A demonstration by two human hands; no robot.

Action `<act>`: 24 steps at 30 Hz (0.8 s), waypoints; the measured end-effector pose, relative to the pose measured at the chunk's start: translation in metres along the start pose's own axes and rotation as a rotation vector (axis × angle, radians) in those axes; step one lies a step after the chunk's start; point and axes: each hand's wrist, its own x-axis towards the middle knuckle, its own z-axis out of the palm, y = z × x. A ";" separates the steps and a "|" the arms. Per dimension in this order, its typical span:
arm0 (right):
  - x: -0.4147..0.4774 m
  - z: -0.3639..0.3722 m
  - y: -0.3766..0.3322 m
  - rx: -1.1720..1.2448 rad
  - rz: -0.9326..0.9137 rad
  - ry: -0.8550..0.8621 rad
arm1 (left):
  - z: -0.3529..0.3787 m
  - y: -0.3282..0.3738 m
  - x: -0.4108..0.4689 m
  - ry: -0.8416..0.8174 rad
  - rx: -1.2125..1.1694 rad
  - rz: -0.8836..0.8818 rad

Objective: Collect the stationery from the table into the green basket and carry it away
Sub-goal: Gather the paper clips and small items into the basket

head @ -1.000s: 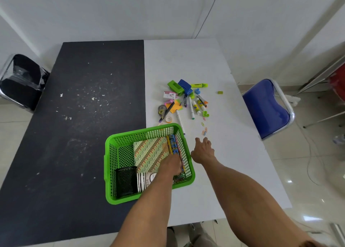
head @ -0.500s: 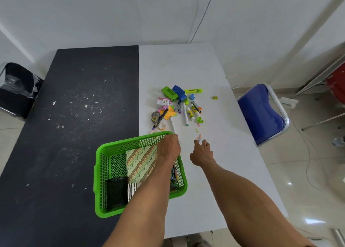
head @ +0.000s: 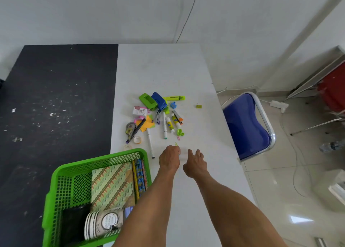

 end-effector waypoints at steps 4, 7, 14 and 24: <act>0.021 0.001 0.014 0.003 -0.011 -0.014 | 0.016 0.007 0.022 0.010 -0.017 -0.053; 0.034 0.003 0.020 0.007 -0.025 -0.020 | 0.026 0.007 0.032 0.000 -0.004 -0.097; 0.049 0.001 0.021 -0.003 -0.058 0.022 | 0.034 0.001 0.039 0.004 -0.018 -0.141; 0.052 0.005 0.017 -0.004 -0.036 0.016 | 0.036 -0.003 0.038 0.015 -0.024 -0.151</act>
